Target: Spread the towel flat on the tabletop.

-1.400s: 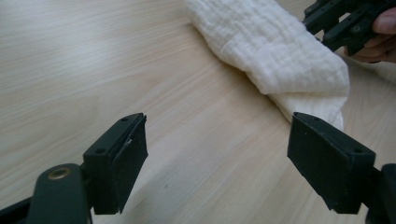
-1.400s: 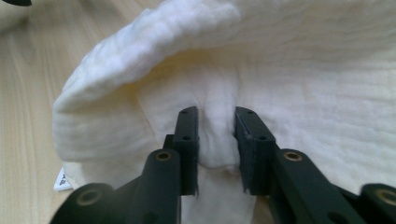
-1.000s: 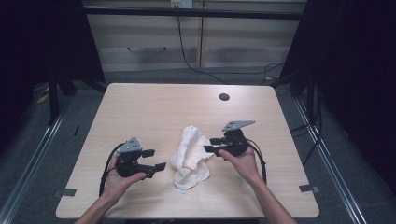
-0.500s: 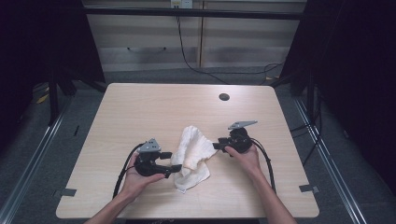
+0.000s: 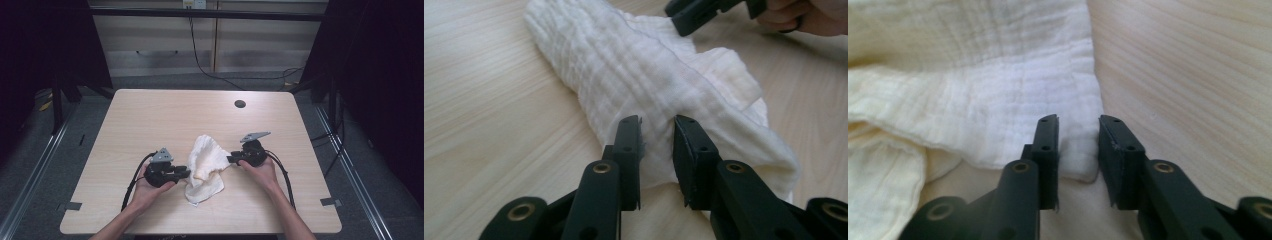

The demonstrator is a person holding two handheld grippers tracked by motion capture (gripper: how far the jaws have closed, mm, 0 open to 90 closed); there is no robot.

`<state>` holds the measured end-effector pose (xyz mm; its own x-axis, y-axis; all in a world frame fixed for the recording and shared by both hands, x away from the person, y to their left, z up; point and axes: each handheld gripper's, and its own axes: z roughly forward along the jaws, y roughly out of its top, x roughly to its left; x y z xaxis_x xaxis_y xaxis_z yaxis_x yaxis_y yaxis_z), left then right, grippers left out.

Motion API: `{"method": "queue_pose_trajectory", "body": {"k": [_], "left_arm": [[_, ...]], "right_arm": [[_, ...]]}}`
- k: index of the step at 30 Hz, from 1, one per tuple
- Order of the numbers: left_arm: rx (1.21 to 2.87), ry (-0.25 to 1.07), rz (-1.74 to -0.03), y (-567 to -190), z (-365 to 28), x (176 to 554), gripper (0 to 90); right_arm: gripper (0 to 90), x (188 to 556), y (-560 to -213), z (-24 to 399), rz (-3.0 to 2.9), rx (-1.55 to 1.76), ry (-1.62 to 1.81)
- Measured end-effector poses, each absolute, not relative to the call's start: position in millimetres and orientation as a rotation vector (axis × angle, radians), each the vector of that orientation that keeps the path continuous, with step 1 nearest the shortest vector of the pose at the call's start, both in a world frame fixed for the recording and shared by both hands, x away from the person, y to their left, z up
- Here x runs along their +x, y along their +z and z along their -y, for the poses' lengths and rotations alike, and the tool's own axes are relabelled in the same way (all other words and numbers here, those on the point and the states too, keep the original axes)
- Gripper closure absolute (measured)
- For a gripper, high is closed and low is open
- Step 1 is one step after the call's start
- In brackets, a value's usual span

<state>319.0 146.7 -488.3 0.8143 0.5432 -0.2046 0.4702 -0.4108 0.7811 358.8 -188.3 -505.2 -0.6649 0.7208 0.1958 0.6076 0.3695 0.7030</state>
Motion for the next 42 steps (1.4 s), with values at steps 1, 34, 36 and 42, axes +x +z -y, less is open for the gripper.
{"method": "queue_pose_trajectory", "body": {"k": [1, 34, 36, 42], "left_arm": [[2.072, 0.106, -0.753, -488.0, -148.9, 320.5, 74.1], [2.082, 0.004, -0.563, -474.0, -123.1, 291.7, 47.5], [2.111, 0.018, -0.580, -482.0, -118.3, 292.5, 45.0], [2.161, -0.006, -0.542, -495.9, -116.3, 293.6, 63.8]], "right_arm": [[78.5, 357.8, -505.2, 187.9, -2.486, 1.210, 1.182], [87.0, 304.0, -471.4, 241.9, -2.374, 1.268, 1.268], [86.9, 303.6, -471.2, 239.9, -2.376, 1.267, 1.273], [86.8, 304.2, -472.0, 238.5, -2.383, 1.256, 1.274]]}}
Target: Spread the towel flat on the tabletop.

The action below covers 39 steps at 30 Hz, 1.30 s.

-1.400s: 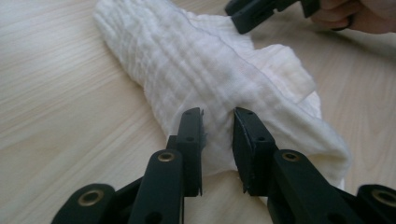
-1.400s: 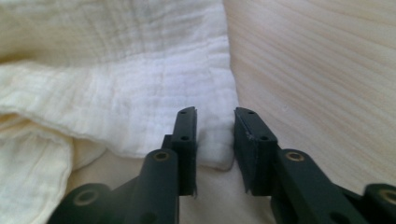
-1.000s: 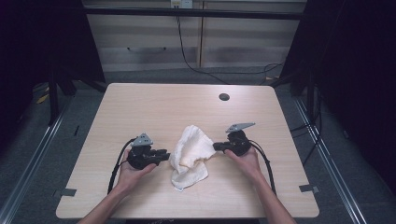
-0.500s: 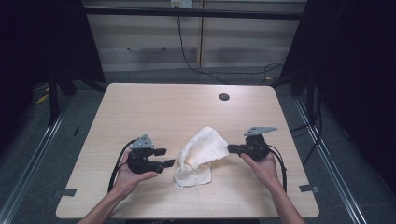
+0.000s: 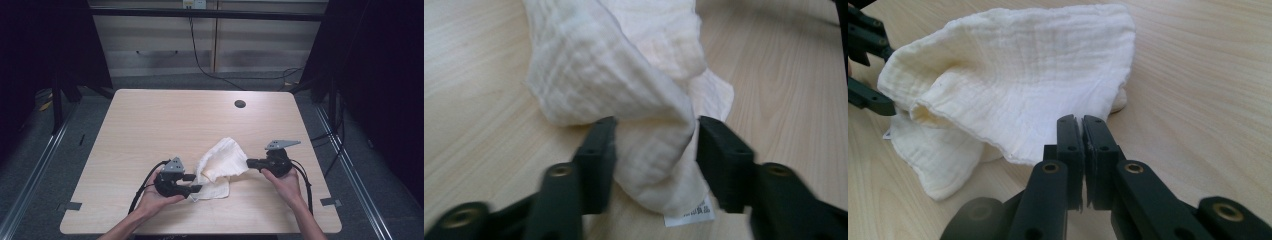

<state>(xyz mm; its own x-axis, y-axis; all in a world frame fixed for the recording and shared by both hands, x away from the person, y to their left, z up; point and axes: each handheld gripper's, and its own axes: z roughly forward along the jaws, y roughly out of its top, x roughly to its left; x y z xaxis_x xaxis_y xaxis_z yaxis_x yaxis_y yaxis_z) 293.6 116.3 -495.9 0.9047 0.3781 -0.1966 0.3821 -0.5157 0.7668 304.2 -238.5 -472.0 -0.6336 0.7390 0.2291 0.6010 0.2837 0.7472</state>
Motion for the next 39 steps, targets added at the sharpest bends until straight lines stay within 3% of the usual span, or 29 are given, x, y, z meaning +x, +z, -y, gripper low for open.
{"method": "queue_pose_trajectory", "body": {"k": [1, 4, 13, 21, 25, 27, 31, 39], "left_arm": [[2.157, -0.021, -0.541, -496.4, -116.3, 294.0, 75.9], [2.136, -0.018, -0.555, -491.3, -122.5, 298.0, 84.5], [2.063, 0.065, -0.662, -477.6, -178.7, 320.6, 87.9], [2.100, 0.096, -0.737, -492.7, -195.3, 339.4, 88.0], [2.103, 0.107, -0.758, -495.9, -193.0, 340.9, 78.6], [2.059, 0.083, -0.790, -490.3, -198.1, 339.2, 60.0], [1.999, 0.049, -0.768, -475.3, -207.4, 322.9, 54.2], [2.094, -0.053, -0.598, -480.0, -194.1, 291.2, 47.8]], "right_arm": [[86.8, 303.7, -470.9, 238.4, -2.383, 1.258, 1.278], [86.8, 302.7, -468.8, 238.7, -2.378, 1.258, 1.287], [87.0, 300.2, -462.5, 243.8, -2.362, 1.239, 1.307], [87.0, 302.1, -469.6, 235.0, -2.404, 1.241, 1.280], [86.9, 303.2, -474.7, 229.7, -2.429, 1.233, 1.243], [86.9, 304.3, -478.0, 227.5, -2.445, 1.228, 1.227], [86.9, 304.0, -475.7, 229.5, -2.432, 1.231, 1.244], [86.7, 305.6, -477.4, 229.8, -2.421, 1.242, 1.251]]}}
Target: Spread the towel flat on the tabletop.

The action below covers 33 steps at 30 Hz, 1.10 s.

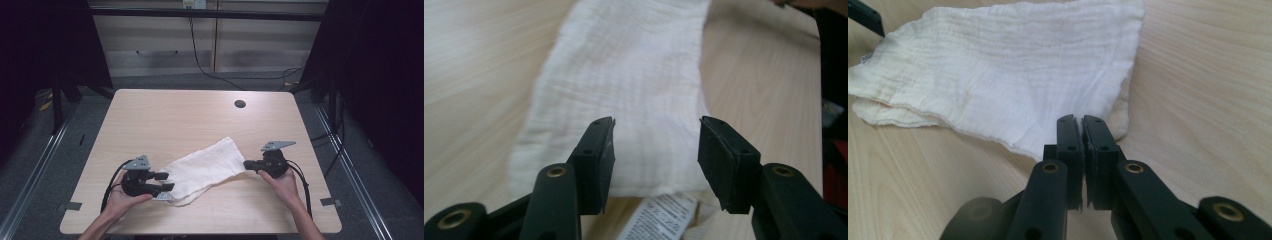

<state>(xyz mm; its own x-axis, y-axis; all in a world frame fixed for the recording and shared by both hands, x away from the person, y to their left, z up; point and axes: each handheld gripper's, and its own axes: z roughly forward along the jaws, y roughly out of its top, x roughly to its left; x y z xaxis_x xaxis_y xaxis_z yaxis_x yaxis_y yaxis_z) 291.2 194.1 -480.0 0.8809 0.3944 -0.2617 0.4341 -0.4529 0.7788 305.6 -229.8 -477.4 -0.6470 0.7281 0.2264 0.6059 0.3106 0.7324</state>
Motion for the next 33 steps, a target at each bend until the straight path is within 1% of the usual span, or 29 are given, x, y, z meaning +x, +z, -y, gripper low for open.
{"method": "queue_pose_trajectory", "body": {"k": [5, 7, 10, 14, 18, 20, 21, 22, 23, 24, 25, 26, 27, 28, 33], "left_arm": [[2.117, -0.062, -0.547, -482.2, -188.3, 285.1, 47.9], [2.127, -0.062, -0.535, -484.5, -186.0, 282.9, 50.3], [2.142, -0.067, -0.519, -488.2, -183.6, 280.5, 50.7], [2.176, -0.063, -0.500, -491.9, -180.1, 279.9, 49.2], [2.220, -0.065, -0.520, -499.7, -176.9, 285.2, 48.2], [2.222, -0.042, -0.518, -502.2, -176.4, 286.9, 52.0], [2.222, -0.042, -0.518, -502.2, -176.4, 286.9, 55.6], [2.235, 0.010, -0.524, -501.9, -177.3, 285.8, 62.3], [2.235, 0.010, -0.524, -501.9, -177.3, 285.8, 67.9], [2.229, 0.008, -0.539, -502.1, -177.8, 286.3, 67.9], [2.233, 0.019, -0.542, -501.7, -179.4, 287.4, 78.2], [2.233, 0.019, -0.542, -501.7, -179.4, 287.4, 81.9], [2.231, 0.020, -0.543, -501.5, -180.4, 288.4, 81.9], [2.215, 0.024, -0.561, -501.0, -181.9, 289.6, 84.7], [2.150, 0.012, -0.578, -494.7, -188.1, 294.5, 85.1]], "right_arm": [[86.4, 305.3, -477.5, 229.0, -2.423, 1.238, 1.252], [86.3, 305.4, -478.3, 229.7, -2.421, 1.246, 1.256], [86.3, 304.8, -478.4, 229.9, -2.422, 1.243, 1.253], [86.4, 305.2, -478.4, 229.8, -2.422, 1.246, 1.257], [86.3, 306.3, -480.7, 229.9, -2.425, 1.256, 1.249], [86.3, 307.2, -481.8, 229.1, -2.429, 1.261, 1.246], [86.3, 307.2, -481.8, 229.1, -2.429, 1.261, 1.246], [86.3, 307.3, -482.0, 229.1, -2.430, 1.263, 1.245], [86.3, 307.3, -482.1, 229.1, -2.431, 1.265, 1.245], [86.3, 307.3, -482.1, 229.1, -2.431, 1.265, 1.245], [86.3, 307.0, -482.1, 229.1, -2.431, 1.270, 1.245], [86.3, 307.0, -482.1, 229.1, -2.431, 1.270, 1.245], [86.3, 306.8, -482.0, 229.1, -2.431, 1.271, 1.245], [86.0, 306.7, -481.8, 229.1, -2.430, 1.270, 1.246], [86.1, 307.4, -482.3, 229.0, -2.431, 1.262, 1.244]]}}
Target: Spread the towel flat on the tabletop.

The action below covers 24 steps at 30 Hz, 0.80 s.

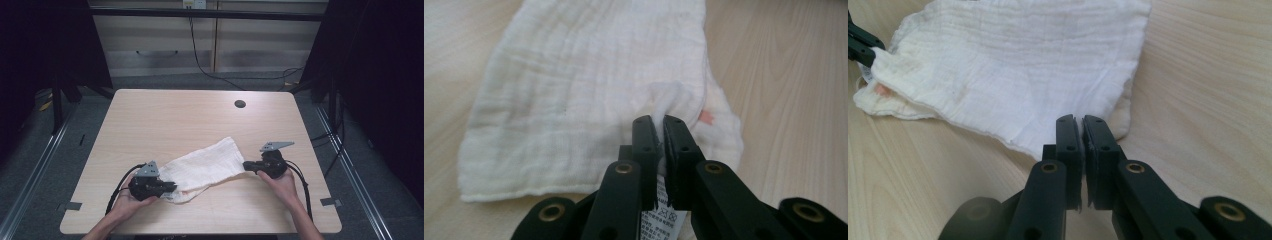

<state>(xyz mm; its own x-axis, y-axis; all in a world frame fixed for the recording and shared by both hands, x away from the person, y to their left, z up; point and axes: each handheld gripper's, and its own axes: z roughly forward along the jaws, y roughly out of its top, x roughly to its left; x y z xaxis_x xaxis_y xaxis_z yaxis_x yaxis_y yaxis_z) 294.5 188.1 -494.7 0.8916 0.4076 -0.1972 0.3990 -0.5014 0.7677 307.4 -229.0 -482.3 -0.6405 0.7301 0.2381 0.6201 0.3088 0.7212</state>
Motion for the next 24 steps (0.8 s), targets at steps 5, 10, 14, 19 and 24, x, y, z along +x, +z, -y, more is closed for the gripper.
{"method": "queue_pose_trajectory", "body": {"k": [5, 10, 14, 19, 24], "left_arm": [[2.053, 0.024, -0.615, -480.5, -199.6, 299.5, 85.2], [2.002, 0.059, -0.610, -462.8, -203.1, 302.9, 85.2], [1.938, 0.117, -0.631, -442.6, -203.9, 309.7, 85.4], [1.907, 0.164, -0.626, -426.1, -202.4, 316.9, 85.6], [1.853, 0.200, -0.625, -405.6, -204.0, 325.5, 85.6]], "right_arm": [[86.6, 305.4, -475.7, 229.0, -2.413, 1.243, 1.282], [87.0, 304.0, -459.8, 228.9, -2.380, 1.211, 1.330], [87.2, 303.6, -435.5, 228.7, -2.275, 1.167, 1.390], [87.6, 306.7, -412.6, 226.7, -2.243, 1.140, 1.399], [87.7, 309.0, -383.3, 228.6, -2.200, 1.118, 1.417]]}}
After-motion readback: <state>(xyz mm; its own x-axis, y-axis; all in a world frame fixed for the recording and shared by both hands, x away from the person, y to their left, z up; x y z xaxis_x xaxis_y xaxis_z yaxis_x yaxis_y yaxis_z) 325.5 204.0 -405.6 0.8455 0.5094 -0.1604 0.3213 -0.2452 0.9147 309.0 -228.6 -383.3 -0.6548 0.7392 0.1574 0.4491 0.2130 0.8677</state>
